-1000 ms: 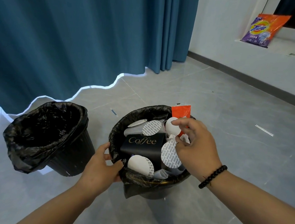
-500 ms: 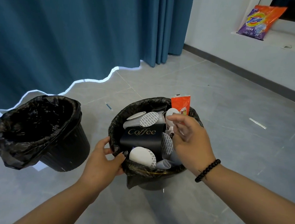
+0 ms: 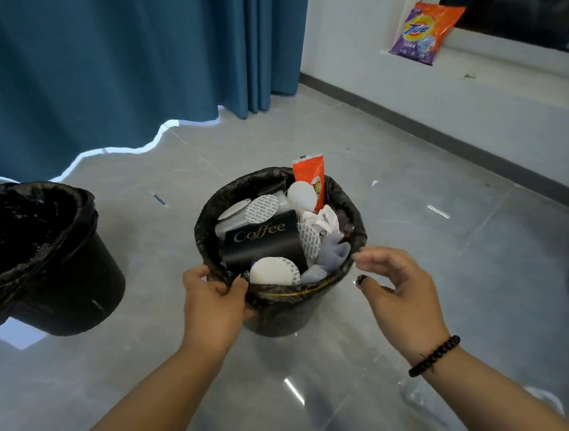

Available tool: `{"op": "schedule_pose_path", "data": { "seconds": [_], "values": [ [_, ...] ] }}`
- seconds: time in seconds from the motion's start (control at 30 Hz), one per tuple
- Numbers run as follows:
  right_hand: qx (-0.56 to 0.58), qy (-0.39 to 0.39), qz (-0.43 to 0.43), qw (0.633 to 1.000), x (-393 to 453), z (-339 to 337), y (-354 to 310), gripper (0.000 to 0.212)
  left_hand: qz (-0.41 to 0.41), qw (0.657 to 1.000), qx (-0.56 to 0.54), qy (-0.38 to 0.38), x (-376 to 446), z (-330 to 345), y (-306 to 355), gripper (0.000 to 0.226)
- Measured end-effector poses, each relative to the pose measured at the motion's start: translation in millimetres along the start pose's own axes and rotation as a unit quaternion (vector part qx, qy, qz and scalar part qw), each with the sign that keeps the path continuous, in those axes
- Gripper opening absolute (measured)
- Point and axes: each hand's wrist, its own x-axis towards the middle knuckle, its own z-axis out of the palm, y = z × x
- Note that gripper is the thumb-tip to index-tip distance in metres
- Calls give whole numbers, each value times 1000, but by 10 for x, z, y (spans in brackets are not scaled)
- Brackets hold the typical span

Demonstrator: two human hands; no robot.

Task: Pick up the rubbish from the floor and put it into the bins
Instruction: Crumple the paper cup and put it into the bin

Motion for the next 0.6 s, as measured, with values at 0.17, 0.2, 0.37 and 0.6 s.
{"op": "schedule_pose_path", "data": {
  "seconds": [0.17, 0.2, 0.37, 0.6],
  "values": [
    [91, 20, 208, 974, -225, -296, 218, 32, -28, 996, 23, -77, -232, 393, -60, 40],
    [91, 26, 225, 970, -273, -375, 259, 30, -34, 995, 24, -87, -303, 467, -85, 42],
    [19, 16, 243, 970, -446, -797, 466, 21, -98, 986, 5, -136, -714, 773, -296, 42],
    [-341, -208, 227, 888, -1009, -1028, 836, 48, -180, 955, 40, -233, -1202, 1106, -742, 39]
  ]
}}
